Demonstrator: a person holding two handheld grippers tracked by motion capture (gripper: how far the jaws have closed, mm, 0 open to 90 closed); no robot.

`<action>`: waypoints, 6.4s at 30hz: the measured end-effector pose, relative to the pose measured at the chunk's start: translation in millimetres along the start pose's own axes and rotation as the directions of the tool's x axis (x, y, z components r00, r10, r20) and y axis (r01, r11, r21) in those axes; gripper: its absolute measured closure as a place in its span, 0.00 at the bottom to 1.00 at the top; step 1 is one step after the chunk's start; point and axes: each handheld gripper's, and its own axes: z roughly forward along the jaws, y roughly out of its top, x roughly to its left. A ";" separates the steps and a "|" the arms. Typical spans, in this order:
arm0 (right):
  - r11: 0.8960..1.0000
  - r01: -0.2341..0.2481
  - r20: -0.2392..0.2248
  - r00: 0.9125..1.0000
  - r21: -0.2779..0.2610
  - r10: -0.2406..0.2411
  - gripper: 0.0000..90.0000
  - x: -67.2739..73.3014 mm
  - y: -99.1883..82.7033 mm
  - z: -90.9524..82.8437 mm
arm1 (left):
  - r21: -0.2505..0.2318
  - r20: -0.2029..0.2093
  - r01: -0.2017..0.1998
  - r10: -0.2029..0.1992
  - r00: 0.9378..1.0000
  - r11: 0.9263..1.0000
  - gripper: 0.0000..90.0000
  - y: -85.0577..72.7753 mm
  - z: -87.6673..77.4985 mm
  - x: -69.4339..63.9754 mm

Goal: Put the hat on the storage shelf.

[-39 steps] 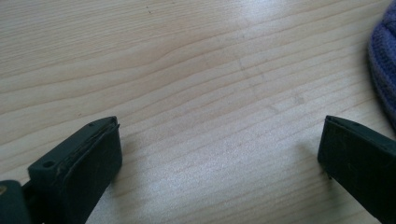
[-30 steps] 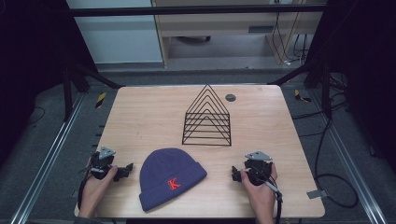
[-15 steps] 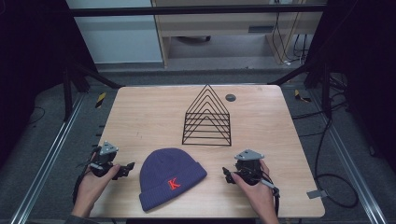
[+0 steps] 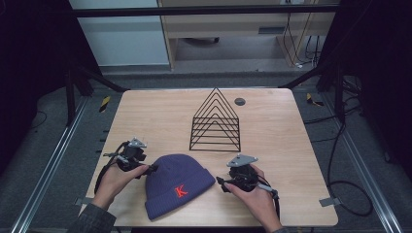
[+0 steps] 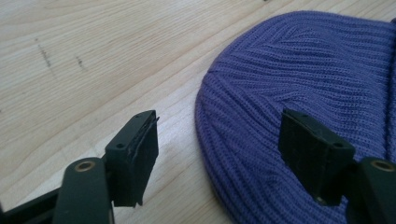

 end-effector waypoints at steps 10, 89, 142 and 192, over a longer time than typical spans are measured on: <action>1.000 0.026 -0.038 0.999 0.001 -0.026 0.31 11.2 3.7 5.9 | 0.091 0.019 0.003 -0.005 1.000 0.996 0.40 5.4 21.1 -0.3; 0.989 0.071 -0.055 0.995 -0.132 -0.079 0.29 23.6 36.0 -21.0 | -0.231 -0.073 -0.411 0.405 0.911 0.882 0.90 91.1 -148.3 -46.2; 0.950 0.220 -0.027 0.973 -0.220 -0.231 0.79 -34.9 187.4 -78.4 | -0.470 -0.164 -0.375 0.338 0.927 0.800 0.88 194.4 -194.1 -39.2; 0.985 0.132 0.100 0.988 -0.111 -0.121 0.80 -115.5 150.3 -70.5 | -0.453 -0.097 -0.346 0.340 0.935 0.822 0.86 261.2 -86.1 -66.2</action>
